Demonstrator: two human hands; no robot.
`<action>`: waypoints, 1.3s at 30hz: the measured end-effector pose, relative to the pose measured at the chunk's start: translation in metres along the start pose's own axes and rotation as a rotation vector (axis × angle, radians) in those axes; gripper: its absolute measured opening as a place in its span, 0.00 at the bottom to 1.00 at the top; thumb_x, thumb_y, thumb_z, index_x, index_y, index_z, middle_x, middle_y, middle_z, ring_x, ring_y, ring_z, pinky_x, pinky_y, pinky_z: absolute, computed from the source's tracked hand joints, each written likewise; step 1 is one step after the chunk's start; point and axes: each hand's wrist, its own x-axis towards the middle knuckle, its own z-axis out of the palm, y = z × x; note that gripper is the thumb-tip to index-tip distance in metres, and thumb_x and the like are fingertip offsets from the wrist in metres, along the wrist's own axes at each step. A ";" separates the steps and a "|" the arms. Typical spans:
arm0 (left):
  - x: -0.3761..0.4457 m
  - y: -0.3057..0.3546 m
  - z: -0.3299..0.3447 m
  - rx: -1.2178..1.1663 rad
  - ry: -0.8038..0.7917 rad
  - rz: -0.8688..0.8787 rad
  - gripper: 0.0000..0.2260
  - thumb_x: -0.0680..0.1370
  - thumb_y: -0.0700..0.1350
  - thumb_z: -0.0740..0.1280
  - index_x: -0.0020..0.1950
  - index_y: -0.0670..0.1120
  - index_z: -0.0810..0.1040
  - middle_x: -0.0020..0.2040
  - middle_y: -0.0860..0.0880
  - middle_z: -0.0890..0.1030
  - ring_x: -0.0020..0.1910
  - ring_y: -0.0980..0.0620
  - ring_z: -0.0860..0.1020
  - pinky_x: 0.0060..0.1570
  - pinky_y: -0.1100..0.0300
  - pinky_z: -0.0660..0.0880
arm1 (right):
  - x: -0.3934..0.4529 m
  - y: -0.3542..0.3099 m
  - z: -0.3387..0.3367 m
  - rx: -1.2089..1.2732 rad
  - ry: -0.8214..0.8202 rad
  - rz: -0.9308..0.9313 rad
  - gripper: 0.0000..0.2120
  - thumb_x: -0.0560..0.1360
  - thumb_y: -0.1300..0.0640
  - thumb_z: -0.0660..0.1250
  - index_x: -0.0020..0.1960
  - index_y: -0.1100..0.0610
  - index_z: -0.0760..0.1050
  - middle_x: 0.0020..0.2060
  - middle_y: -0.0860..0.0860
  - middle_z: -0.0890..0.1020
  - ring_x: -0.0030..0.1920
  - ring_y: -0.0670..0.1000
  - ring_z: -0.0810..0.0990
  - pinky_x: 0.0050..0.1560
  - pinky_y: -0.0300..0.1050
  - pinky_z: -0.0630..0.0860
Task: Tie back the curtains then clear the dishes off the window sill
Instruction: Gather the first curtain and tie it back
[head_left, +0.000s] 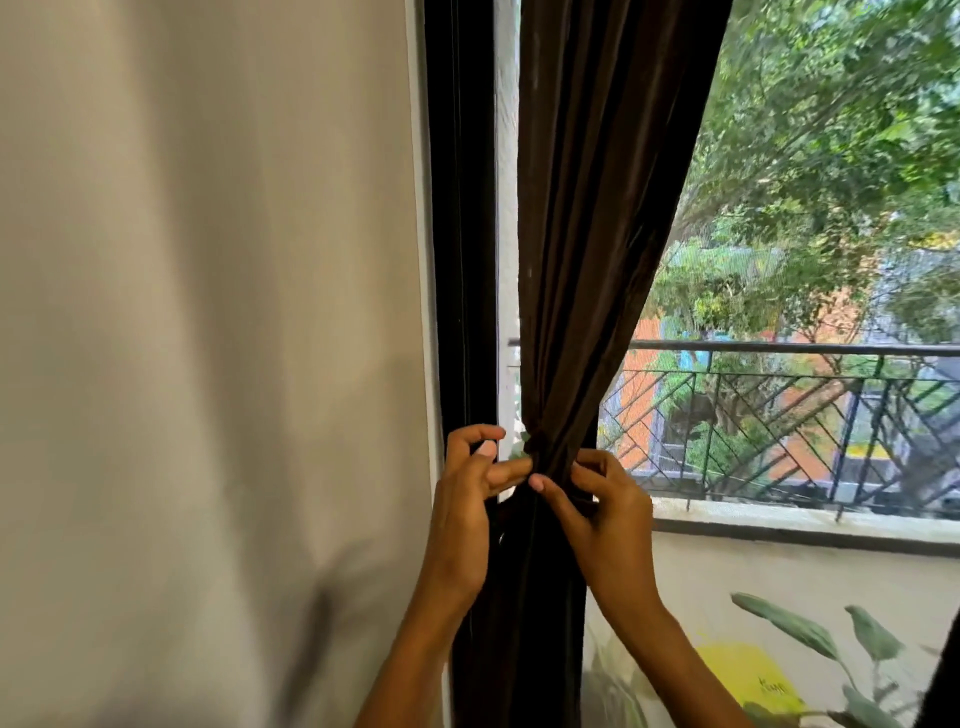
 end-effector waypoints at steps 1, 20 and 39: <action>0.001 -0.003 -0.001 0.001 -0.002 -0.013 0.14 0.80 0.51 0.56 0.59 0.45 0.71 0.48 0.47 0.84 0.48 0.58 0.82 0.43 0.74 0.74 | 0.002 0.002 0.002 -0.016 0.018 -0.008 0.11 0.71 0.51 0.71 0.47 0.57 0.83 0.45 0.50 0.80 0.44 0.47 0.81 0.38 0.43 0.79; 0.013 -0.029 -0.028 0.433 0.199 0.228 0.08 0.71 0.38 0.74 0.42 0.52 0.84 0.38 0.56 0.84 0.39 0.60 0.82 0.41 0.69 0.76 | 0.009 0.017 -0.004 0.163 0.041 0.051 0.02 0.71 0.63 0.72 0.40 0.58 0.83 0.38 0.51 0.84 0.42 0.47 0.83 0.39 0.49 0.81; 0.024 -0.028 0.001 0.193 0.115 0.055 0.13 0.74 0.40 0.71 0.58 0.49 0.79 0.49 0.51 0.84 0.47 0.57 0.82 0.47 0.67 0.78 | 0.005 0.008 -0.019 0.226 0.006 0.067 0.07 0.70 0.64 0.73 0.41 0.52 0.83 0.37 0.48 0.84 0.41 0.46 0.83 0.41 0.35 0.77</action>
